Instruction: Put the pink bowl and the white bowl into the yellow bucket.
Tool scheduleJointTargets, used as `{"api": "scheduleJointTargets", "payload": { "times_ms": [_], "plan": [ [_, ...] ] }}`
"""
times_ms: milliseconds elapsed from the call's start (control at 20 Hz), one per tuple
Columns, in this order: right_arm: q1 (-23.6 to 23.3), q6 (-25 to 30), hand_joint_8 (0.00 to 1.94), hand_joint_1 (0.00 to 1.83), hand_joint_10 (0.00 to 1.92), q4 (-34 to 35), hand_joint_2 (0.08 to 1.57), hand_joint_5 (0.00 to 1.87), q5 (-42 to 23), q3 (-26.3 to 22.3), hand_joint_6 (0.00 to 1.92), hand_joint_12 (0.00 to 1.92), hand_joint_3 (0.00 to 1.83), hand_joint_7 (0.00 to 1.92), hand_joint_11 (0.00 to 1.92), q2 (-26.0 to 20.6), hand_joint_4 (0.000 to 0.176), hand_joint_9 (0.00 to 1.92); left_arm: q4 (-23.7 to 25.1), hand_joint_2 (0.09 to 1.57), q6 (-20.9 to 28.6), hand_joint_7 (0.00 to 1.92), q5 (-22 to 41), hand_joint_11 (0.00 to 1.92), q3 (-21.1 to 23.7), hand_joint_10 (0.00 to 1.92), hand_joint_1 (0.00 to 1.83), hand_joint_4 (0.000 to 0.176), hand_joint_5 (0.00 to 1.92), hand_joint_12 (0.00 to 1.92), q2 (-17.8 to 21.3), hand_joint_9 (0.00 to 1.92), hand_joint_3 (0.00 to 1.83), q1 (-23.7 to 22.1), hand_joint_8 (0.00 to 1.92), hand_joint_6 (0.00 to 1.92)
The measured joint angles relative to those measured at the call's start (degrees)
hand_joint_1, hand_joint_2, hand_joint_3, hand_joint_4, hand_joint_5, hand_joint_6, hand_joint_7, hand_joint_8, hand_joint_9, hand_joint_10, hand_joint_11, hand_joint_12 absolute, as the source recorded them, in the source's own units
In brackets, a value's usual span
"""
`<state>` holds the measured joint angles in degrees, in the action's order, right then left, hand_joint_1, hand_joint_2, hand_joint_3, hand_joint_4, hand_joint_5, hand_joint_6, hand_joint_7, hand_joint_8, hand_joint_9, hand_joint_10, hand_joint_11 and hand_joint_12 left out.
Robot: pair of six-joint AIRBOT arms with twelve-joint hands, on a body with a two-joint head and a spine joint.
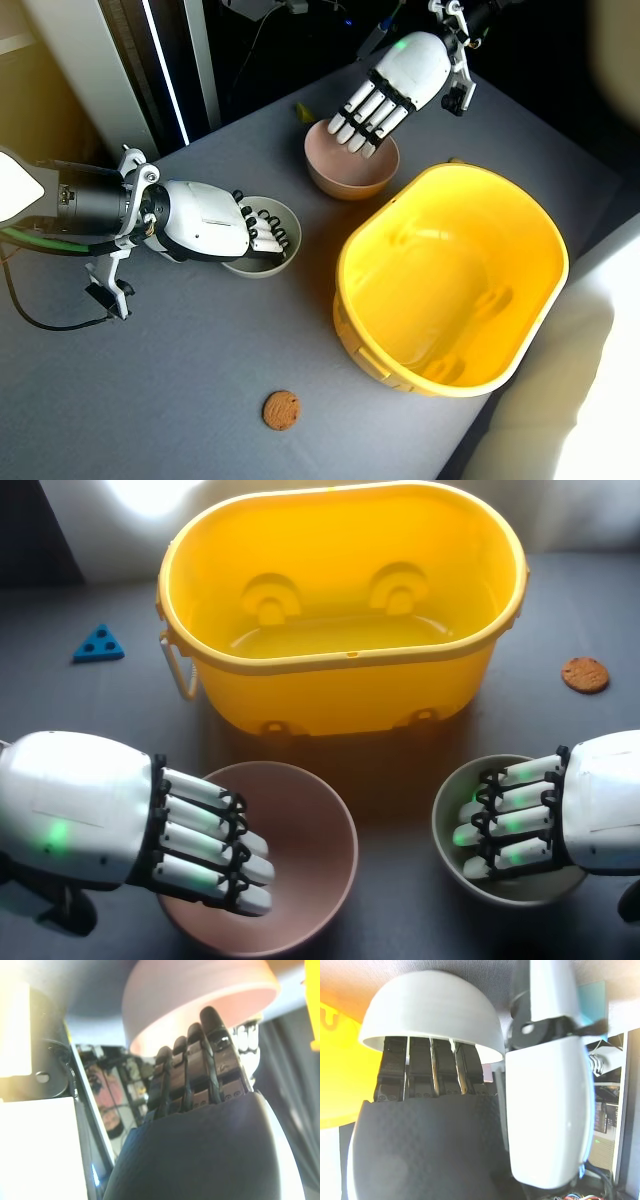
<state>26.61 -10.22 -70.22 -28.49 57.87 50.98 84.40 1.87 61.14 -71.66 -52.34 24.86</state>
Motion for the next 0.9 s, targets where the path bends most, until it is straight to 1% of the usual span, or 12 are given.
{"api": "scheduleJointTargets", "payload": {
  "times_ms": [50,100,250,350,450,500,550,650,700,800,850,900],
  "plan": [
    [0.0,0.0,0.0,1.19,0.0,0.0,0.92,0.21,0.0,0.0,0.0,0.37,0.01,0.07,0.0,0.0,0.0,0.06,-0.3,0.92,-0.1,0.12,-0.2,0.0,0.0,0.01,1.28,0.0,0.14,0.78,-0.2,0.17,0.0,0.3,0.0,0.01],
    [-0.1,0.0,0.0,1.18,0.0,0.0,0.94,0.22,0.0,0.1,0.01,0.54,0.01,0.07,0.0,0.0,0.0,0.05,-0.2,0.93,-0.3,0.11,-0.7,0.0,0.0,0.0,1.26,0.0,0.13,0.73,-0.4,0.15,0.0,0.7,0.0,0.0],
    [-0.1,0.0,0.0,1.19,0.0,0.0,0.91,0.24,0.0,0.5,0.01,0.47,0.0,0.06,0.0,0.0,0.0,0.05,-0.4,0.93,-0.5,0.11,-1.9,0.0,-0.1,0.0,1.27,0.0,0.13,0.72,-0.7,0.14,0.0,1.6,0.0,0.0],
    [-0.1,-0.1,0.0,1.17,0.0,0.1,0.91,0.26,0.0,0.7,0.01,0.26,0.0,0.05,0.0,0.0,0.0,0.03,-0.2,0.93,-0.9,0.12,-3.1,0.0,-0.1,0.01,1.28,0.0,0.14,0.73,-1.6,0.15,0.0,2.4,0.0,0.0],
    [-0.1,-0.1,0.01,1.17,0.01,0.1,0.91,0.23,0.0,0.7,0.0,0.23,0.0,0.05,0.0,0.0,0.0,0.02,-0.2,0.93,-1.1,0.12,-4.0,0.0,-0.1,0.01,1.27,0.0,0.14,0.75,-2.2,0.16,0.0,2.6,0.0,0.0],
    [-0.1,-0.1,0.01,1.18,0.01,0.1,0.92,0.23,0.0,0.7,0.0,0.25,0.0,0.06,0.0,0.0,0.0,0.02,-0.3,0.93,-1.2,0.12,-4.4,0.0,-0.1,0.01,1.28,0.0,0.13,0.75,-2.4,0.16,0.0,2.6,0.0,0.0],
    [-0.2,-0.2,0.01,1.19,0.02,0.1,0.92,0.22,0.0,0.7,0.0,0.38,0.0,0.07,0.0,0.0,0.0,0.04,-0.5,0.94,-1.3,0.12,-4.8,0.0,-0.2,0.01,1.27,0.0,0.13,0.76,-2.8,0.16,0.0,2.6,0.0,0.0],
    [-0.3,-0.2,0.0,1.16,0.02,0.1,0.93,0.18,-0.2,0.7,0.0,0.38,0.01,0.07,0.0,0.0,0.0,0.05,-0.5,0.94,-1.4,0.12,-5.4,0.0,-0.2,0.0,1.3,0.0,0.13,0.72,-3.1,0.16,0.0,2.6,0.0,0.0],
    [-0.4,-0.2,0.01,1.19,0.01,0.1,0.93,0.21,-0.2,0.7,0.01,0.36,0.0,0.09,0.0,0.0,0.0,0.06,-0.5,0.93,-1.4,0.12,-5.6,0.0,-0.2,0.0,1.28,0.0,0.13,0.74,-3.1,0.16,0.0,2.6,0.0,0.0],
    [-0.4,-0.2,0.01,1.2,0.02,0.1,0.89,0.25,-0.2,0.7,0.02,0.46,0.0,0.12,0.0,0.0,0.0,0.09,-0.6,0.93,-1.4,0.1,-5.9,0.0,-0.2,0.0,1.26,0.0,0.12,0.73,-3.1,0.15,0.0,2.6,0.0,0.0],
    [-0.4,-0.2,0.0,1.16,0.02,0.1,0.91,0.24,-0.2,0.7,0.0,0.6,0.0,0.11,0.0,0.0,0.0,0.1,-0.6,0.93,-1.5,0.11,-6.1,0.0,-0.2,0.0,1.28,0.0,0.12,0.74,-3.2,0.15,0.0,2.6,0.0,0.0],
    [-0.4,-0.2,0.0,1.19,0.01,0.1,0.92,0.2,-0.2,0.7,0.0,0.57,0.0,0.09,0.0,0.0,0.0,0.08,-0.6,0.94,-1.5,0.09,-6.3,0.0,-0.2,0.0,1.29,0.0,0.11,0.69,-3.3,0.14,0.0,2.6,0.0,0.0]
  ]
}}
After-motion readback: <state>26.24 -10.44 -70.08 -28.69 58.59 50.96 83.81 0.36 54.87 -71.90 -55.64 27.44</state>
